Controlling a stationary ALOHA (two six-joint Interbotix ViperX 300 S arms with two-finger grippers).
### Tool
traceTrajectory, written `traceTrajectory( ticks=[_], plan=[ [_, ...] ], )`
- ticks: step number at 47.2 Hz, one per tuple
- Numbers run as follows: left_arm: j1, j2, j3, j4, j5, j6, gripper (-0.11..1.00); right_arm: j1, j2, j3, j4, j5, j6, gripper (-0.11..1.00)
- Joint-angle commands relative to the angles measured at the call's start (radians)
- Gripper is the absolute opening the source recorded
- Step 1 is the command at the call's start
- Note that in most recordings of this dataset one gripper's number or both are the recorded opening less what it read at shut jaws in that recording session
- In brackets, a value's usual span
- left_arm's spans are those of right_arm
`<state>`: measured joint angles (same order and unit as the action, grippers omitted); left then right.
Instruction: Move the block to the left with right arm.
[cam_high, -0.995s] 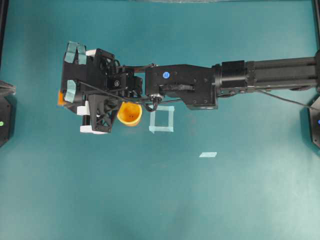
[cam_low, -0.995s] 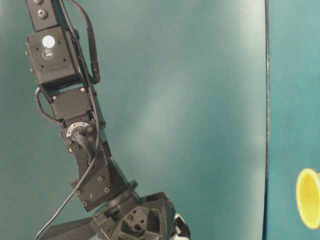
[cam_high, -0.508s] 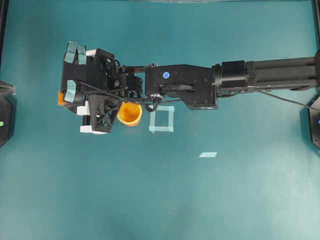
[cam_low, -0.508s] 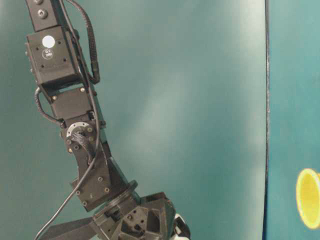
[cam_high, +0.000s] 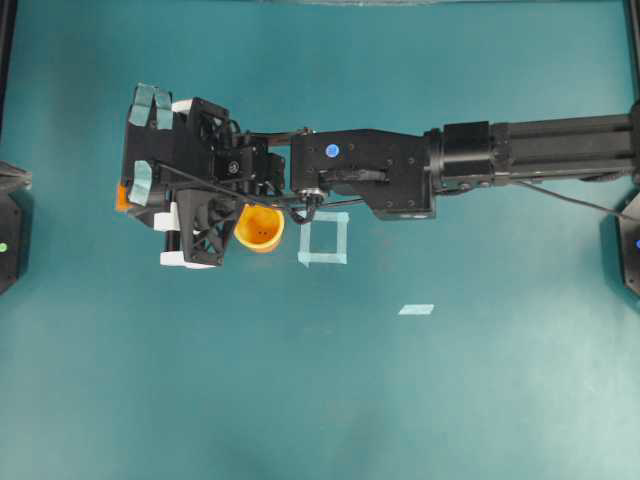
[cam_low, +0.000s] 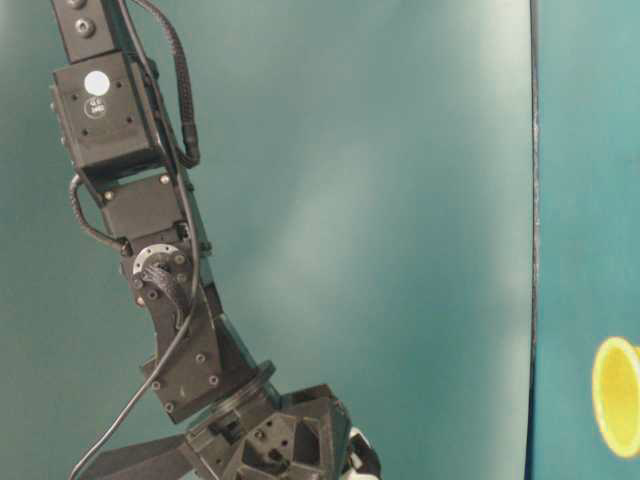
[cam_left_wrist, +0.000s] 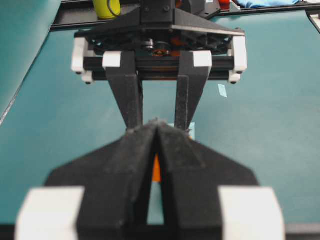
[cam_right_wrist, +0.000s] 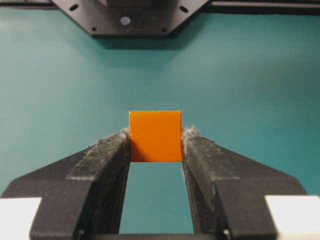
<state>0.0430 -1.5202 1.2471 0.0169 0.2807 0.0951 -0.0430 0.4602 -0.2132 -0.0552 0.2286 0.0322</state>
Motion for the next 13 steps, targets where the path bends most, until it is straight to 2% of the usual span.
traceTrajectory(
  ticks=[1,13],
  plan=[
    [0.003,0.008,-0.018,0.003,-0.008,-0.003,0.01,0.005,-0.025,-0.029,0.002,-0.008,0.002,0.39],
    [0.002,0.008,-0.017,0.002,-0.008,-0.008,0.01,0.009,-0.025,-0.028,0.0,-0.006,0.002,0.39]
  ],
)
